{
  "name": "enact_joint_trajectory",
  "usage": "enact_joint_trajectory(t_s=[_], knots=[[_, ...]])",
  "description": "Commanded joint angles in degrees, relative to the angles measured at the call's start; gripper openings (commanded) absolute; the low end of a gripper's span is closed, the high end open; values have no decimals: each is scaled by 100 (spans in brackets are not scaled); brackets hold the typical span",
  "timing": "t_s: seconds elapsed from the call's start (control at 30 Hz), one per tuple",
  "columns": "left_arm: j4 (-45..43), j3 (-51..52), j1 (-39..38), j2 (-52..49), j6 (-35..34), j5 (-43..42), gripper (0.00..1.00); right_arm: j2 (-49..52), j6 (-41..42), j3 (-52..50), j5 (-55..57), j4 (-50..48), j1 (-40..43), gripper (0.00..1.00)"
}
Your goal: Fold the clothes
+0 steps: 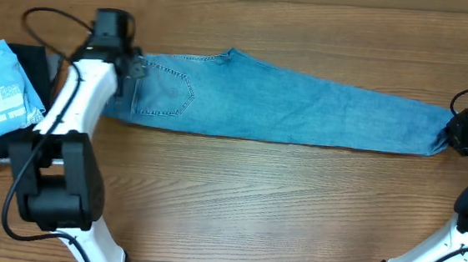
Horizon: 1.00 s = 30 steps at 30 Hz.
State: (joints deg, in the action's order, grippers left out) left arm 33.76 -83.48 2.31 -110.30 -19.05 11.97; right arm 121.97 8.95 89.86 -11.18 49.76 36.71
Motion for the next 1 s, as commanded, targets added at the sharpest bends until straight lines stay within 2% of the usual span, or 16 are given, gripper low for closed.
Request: enact_joint_trajectory(t_s=[0.0,0.13,0.23,0.3,0.4,0.43,0.47,0.53,0.57,0.73,0.9,0.93,0.97], knots=[[-138,11,367,-459,-234,-1128,65,-229,-48,-22,-50,-7,-22,35],[817,11,317,-1513,-190,-1329,40,-229,-48,-22,-50,4,-22,34],[1397,13,411,-1904,-175,-973,29,-229,-48,-22,-48,-2,-22,35],[1700,13,485,-1836,-175,-533,29,-229,-48,-22,-24,-15,-2,35],[1753,11,566,-1659,184,-809,30,-229,-50,-22,-33,48,4,35],[1705,11,553,-1585,278,-905,31,-229,-127,-22,-39,85,4,31],[1644,11,516,-1384,282,-922,30,-229,-197,-22,-42,157,4,10],[1591,11,514,-1036,330,-922,29,-229,-197,-22,-22,164,33,4],[1561,11,511,-833,415,-922,23,-229,-197,-22,0,162,44,4],[1558,11,518,-35,581,-920,4,-264,-350,-20,-50,155,50,4],[1602,11,518,72,581,-925,4,-887,-348,-9,-20,76,50,5],[1615,11,518,72,581,-922,4,-955,-345,-9,44,81,50,9],[1613,11,518,72,581,-922,4,-997,-345,-9,186,109,50,16]])
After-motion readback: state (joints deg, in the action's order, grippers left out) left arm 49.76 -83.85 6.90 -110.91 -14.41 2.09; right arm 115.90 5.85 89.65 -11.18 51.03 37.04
